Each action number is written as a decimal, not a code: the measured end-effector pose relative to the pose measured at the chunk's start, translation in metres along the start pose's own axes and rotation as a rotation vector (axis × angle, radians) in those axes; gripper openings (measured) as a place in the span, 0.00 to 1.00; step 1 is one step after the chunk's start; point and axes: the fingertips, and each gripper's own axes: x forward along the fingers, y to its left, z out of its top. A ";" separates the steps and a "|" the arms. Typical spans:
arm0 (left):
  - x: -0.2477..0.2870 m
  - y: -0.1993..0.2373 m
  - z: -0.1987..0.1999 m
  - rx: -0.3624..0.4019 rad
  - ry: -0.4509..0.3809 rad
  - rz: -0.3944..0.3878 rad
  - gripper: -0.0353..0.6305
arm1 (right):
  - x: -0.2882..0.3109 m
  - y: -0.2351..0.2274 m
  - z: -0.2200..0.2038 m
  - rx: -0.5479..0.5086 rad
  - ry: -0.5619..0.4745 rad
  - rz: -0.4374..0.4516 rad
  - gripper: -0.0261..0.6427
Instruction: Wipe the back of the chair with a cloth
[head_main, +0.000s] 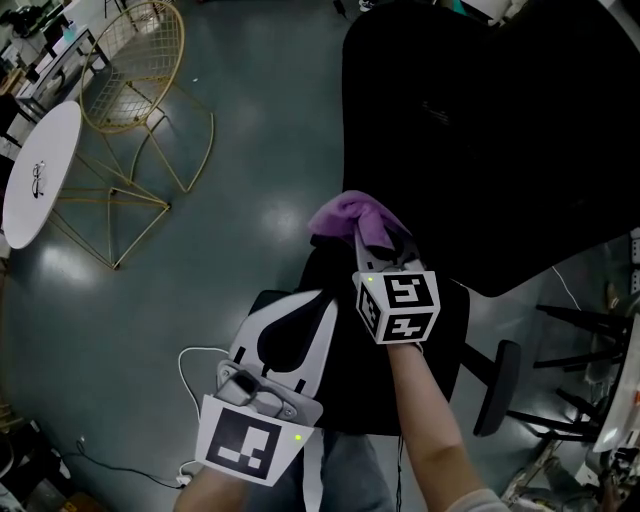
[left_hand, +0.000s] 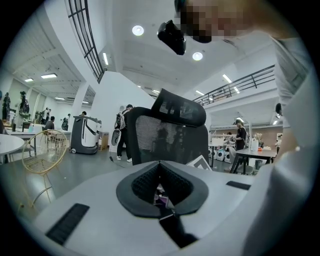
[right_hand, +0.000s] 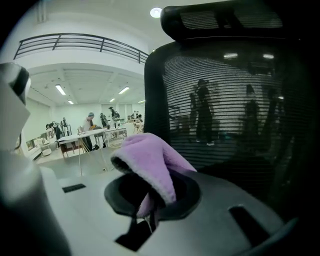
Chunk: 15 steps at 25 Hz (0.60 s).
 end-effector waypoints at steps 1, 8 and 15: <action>0.002 -0.001 0.000 -0.001 0.002 -0.001 0.07 | -0.001 -0.004 0.000 -0.006 -0.001 -0.008 0.11; 0.012 -0.015 -0.005 0.009 0.017 -0.022 0.07 | -0.016 -0.033 -0.007 -0.022 -0.006 -0.054 0.11; 0.036 -0.046 -0.007 0.017 0.031 -0.064 0.07 | -0.037 -0.071 -0.017 -0.048 -0.001 -0.095 0.11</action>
